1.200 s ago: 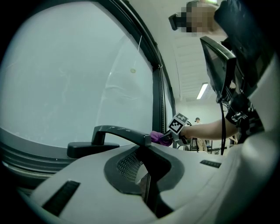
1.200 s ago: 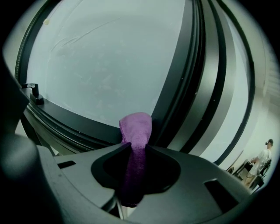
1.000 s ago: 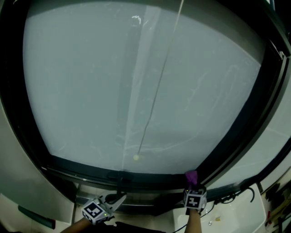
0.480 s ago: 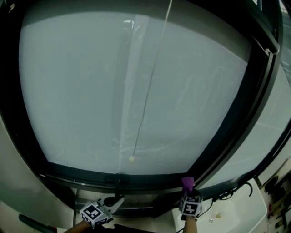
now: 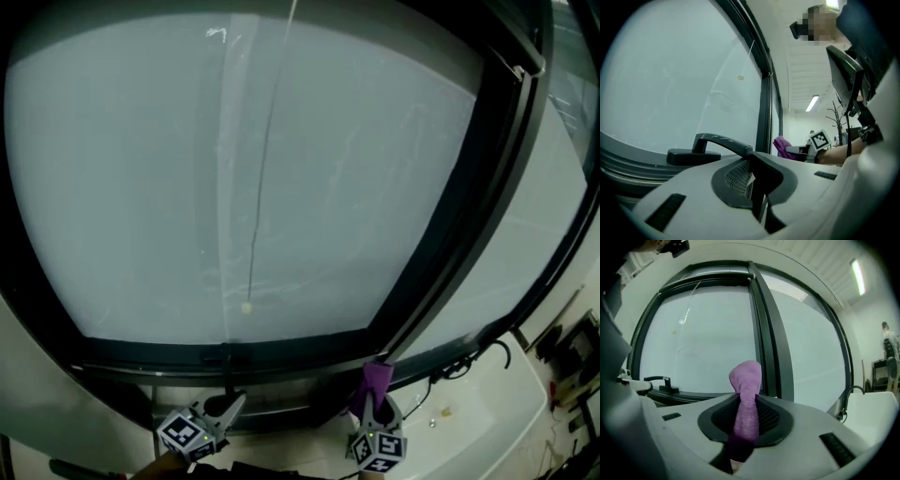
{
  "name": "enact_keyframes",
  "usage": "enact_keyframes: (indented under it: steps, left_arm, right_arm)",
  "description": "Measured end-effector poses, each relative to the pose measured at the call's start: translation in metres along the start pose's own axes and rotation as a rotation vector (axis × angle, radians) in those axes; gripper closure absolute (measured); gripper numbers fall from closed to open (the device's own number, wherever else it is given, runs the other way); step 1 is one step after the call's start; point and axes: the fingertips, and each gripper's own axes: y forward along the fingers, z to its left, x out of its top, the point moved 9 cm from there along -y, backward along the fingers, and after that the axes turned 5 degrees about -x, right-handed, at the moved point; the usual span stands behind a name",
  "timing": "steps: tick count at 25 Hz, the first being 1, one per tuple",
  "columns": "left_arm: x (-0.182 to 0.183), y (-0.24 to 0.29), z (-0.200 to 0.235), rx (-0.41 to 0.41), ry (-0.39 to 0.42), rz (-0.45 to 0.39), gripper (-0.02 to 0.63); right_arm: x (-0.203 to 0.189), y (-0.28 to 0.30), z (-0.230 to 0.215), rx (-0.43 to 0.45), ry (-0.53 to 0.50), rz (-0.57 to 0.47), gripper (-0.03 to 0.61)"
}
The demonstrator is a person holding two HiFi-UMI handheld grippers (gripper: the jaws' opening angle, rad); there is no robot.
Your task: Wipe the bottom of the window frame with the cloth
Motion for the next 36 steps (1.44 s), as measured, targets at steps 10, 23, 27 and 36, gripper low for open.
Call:
enact_keyframes:
  steps: [10, 23, 27, 36]
  left_arm:
    - [-0.003, 0.001, -0.001, -0.020, -0.029, 0.012, 0.609]
    - [0.002, 0.000, 0.002, -0.052, -0.028, 0.034, 0.609]
    - [0.002, 0.001, 0.001, -0.068, -0.031, 0.038, 0.609]
    - [0.004, 0.009, -0.005, -0.097, -0.036, 0.027, 0.609]
  right_arm:
    - [-0.018, -0.056, 0.015, -0.003, -0.006, -0.048, 0.495]
    - [-0.006, -0.062, 0.033, 0.029, -0.074, -0.044, 0.499]
    - [-0.006, -0.062, 0.029, 0.019, -0.079, -0.044, 0.499]
    - [-0.009, -0.061, 0.030, 0.022, -0.060, -0.005, 0.499]
